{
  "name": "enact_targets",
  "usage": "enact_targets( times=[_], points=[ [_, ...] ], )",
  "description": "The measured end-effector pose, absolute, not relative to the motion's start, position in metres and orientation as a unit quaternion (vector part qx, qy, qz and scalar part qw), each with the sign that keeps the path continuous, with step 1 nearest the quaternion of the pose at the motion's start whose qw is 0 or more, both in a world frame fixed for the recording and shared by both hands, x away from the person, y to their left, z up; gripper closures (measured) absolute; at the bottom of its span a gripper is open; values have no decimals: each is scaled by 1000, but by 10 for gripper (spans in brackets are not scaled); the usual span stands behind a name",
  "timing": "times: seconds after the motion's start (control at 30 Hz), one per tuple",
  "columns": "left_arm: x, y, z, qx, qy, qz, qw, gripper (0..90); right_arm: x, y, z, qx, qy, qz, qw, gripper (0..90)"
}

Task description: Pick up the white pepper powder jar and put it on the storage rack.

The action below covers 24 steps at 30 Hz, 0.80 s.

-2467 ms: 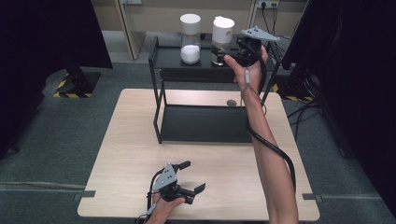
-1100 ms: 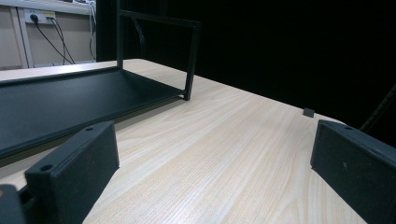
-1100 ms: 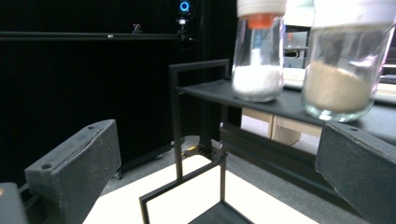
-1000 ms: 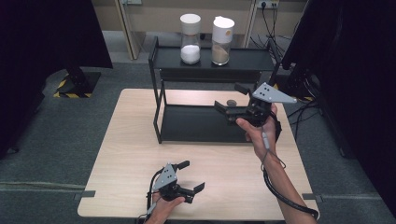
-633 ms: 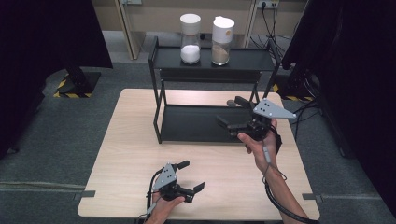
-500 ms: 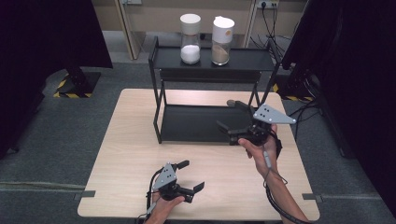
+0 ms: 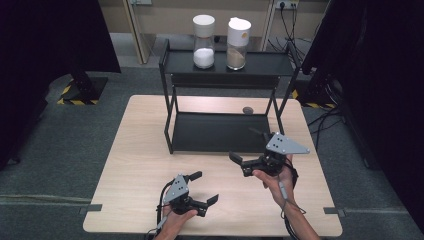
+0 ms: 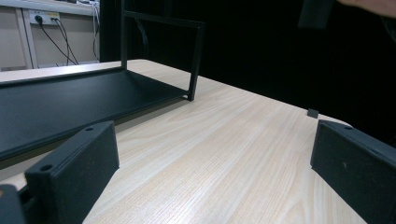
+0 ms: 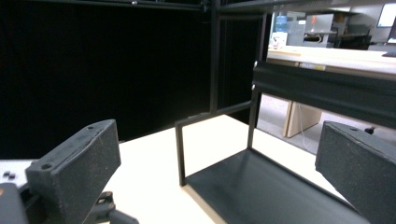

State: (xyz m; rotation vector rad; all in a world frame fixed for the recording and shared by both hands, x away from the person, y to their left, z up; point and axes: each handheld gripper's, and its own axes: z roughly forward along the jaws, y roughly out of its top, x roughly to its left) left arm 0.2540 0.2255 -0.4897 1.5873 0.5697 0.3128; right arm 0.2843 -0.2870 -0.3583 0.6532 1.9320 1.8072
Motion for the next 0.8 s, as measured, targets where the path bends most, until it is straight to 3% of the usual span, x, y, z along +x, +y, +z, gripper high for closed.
enact_targets(
  times=[0.8],
  points=[
    [255, 227, -489, 698, 253, 143, 655, 3, 268, -295, -413, 252, 697, 647, 179, 4]
  ],
)
